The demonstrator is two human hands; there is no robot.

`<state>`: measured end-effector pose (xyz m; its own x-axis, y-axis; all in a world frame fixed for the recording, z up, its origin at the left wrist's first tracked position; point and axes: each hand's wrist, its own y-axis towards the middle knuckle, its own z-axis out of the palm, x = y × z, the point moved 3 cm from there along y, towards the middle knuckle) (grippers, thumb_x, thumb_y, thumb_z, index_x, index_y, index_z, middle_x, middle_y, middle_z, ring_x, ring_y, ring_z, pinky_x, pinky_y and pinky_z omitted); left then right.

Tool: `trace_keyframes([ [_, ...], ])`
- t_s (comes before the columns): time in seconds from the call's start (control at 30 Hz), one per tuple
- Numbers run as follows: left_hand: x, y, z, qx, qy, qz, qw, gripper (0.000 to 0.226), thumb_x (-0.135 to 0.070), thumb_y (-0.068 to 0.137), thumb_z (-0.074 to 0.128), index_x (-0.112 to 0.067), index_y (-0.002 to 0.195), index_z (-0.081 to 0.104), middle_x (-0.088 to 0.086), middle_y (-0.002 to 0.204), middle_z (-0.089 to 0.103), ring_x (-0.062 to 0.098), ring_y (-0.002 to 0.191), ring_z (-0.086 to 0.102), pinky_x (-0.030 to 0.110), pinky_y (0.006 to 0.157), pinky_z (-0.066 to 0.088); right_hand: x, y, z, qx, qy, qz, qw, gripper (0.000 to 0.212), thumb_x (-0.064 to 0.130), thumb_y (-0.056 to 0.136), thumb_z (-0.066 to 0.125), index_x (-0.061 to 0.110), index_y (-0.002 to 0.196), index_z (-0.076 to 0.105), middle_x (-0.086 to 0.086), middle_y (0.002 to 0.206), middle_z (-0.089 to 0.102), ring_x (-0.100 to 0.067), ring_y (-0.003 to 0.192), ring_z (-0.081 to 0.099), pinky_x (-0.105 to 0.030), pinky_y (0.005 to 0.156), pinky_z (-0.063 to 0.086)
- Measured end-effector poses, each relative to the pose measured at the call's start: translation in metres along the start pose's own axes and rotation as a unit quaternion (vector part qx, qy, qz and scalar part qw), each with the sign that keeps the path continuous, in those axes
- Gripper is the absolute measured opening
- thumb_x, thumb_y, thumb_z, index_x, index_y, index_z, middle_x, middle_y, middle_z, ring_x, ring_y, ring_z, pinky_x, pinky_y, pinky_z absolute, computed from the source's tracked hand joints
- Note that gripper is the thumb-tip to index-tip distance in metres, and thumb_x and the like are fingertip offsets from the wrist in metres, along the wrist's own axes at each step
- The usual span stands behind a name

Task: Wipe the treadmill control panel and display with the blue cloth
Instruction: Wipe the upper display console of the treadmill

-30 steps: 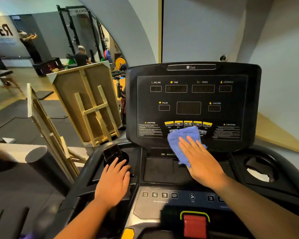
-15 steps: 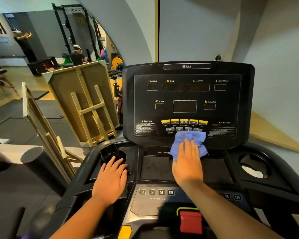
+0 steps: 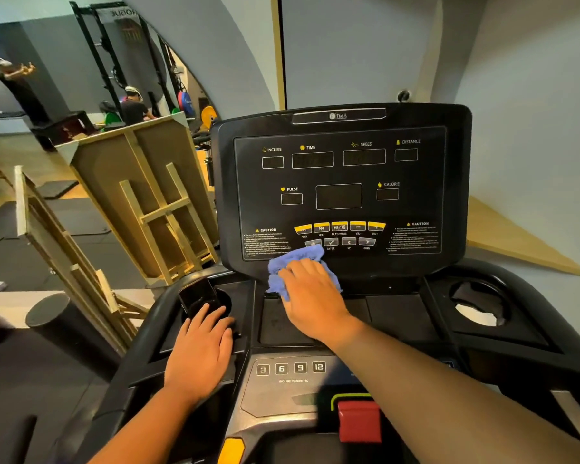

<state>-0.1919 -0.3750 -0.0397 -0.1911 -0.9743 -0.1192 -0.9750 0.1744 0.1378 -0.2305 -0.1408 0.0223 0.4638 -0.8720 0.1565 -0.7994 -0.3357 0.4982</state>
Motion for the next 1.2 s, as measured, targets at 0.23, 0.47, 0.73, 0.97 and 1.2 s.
trace_keyframes([
  [0.23,0.001,0.001,0.001,0.001,0.0,0.0,1.0,0.058,-0.05,0.1,0.011,-0.034,0.138,0.051,-0.01,0.154,0.039,0.015,0.15,0.014,0.046,0.121,0.019,-0.068,-0.032,-0.024,0.024,-0.002,0.076,0.997,0.006,0.01,0.084,0.057,0.01,0.088,0.061,-0.009,0.088,0.063,-0.025,0.081,0.059,-0.042,0.076,0.051],
  [0.47,-0.001,0.0,-0.001,0.002,-0.004,-0.003,1.0,0.059,-0.05,0.099,0.01,-0.034,0.138,0.051,-0.01,0.154,0.039,0.015,0.15,0.013,0.046,0.121,0.019,-0.124,-0.055,-0.054,0.017,-0.093,0.19,0.977,0.023,0.02,0.088,0.042,0.017,0.079,0.063,-0.001,0.076,0.06,-0.019,0.071,0.057,-0.033,0.063,0.043],
  [0.73,-0.001,-0.001,-0.002,0.012,-0.005,-0.009,1.0,0.055,-0.049,0.1,0.013,-0.036,0.138,0.051,-0.01,0.153,0.04,0.015,0.15,0.014,0.045,0.122,0.018,-0.011,-0.004,-0.02,0.022,-0.074,0.107,0.991,0.013,0.024,0.086,0.06,0.014,0.081,0.067,-0.005,0.08,0.065,-0.025,0.081,0.058,-0.042,0.075,0.046],
  [0.97,-0.001,0.0,-0.003,0.009,-0.003,-0.009,1.0,0.054,-0.047,0.1,0.013,-0.036,0.135,0.053,-0.01,0.151,0.043,0.017,0.149,0.017,0.045,0.12,0.022,0.021,0.013,0.003,0.085,0.014,-0.006,0.996,0.03,0.033,0.091,0.046,0.017,0.107,0.066,-0.003,0.111,0.064,-0.027,0.099,0.054,-0.043,0.091,0.043],
  [1.2,-0.001,0.0,-0.002,0.014,-0.007,-0.011,1.0,0.054,-0.048,0.1,0.012,-0.038,0.138,0.049,-0.012,0.153,0.04,0.014,0.15,0.014,0.043,0.122,0.017,-0.036,-0.014,-0.02,0.09,0.032,0.059,0.994,0.024,0.027,0.09,0.04,0.017,0.09,0.062,0.001,0.093,0.063,-0.021,0.089,0.058,-0.039,0.082,0.047],
])
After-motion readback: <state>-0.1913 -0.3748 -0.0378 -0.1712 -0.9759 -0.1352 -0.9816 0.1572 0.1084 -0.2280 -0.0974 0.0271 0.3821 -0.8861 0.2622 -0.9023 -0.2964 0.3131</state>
